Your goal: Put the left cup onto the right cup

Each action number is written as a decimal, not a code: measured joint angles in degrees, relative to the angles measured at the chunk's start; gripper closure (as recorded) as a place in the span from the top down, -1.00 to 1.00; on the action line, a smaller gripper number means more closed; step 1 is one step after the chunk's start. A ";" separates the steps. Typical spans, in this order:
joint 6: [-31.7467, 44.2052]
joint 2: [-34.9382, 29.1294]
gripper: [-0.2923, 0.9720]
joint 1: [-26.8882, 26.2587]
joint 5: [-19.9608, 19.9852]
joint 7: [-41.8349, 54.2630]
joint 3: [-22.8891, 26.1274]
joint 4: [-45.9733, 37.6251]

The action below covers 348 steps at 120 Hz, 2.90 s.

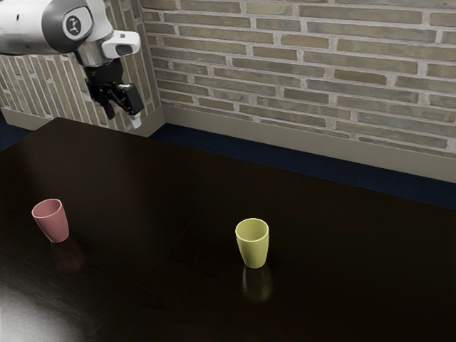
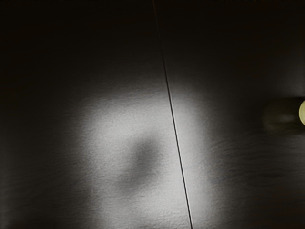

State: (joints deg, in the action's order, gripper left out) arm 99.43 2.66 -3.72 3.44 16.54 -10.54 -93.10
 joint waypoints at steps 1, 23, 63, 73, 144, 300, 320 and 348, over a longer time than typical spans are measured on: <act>0.01 0.00 0.54 0.00 0.00 0.00 0.00 0.00; 0.14 0.00 0.54 0.21 -0.02 -0.03 0.00 0.08; -0.22 0.14 0.54 0.22 -0.06 -0.06 -0.02 -0.35; -0.40 0.06 0.54 0.05 -0.04 -0.08 -0.19 -1.33; 0.94 -8.26 0.54 1.20 -0.88 -0.45 -4.80 -16.81; 22.52 -4.61 0.54 6.26 -6.68 -0.46 -12.60 -32.04; 24.82 -2.23 0.54 7.99 -6.59 0.67 -12.57 -31.87; 27.84 0.35 0.54 9.43 -6.28 1.99 -12.57 -31.71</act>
State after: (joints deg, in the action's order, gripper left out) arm 127.27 3.02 5.71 -2.85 18.52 -23.12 -124.81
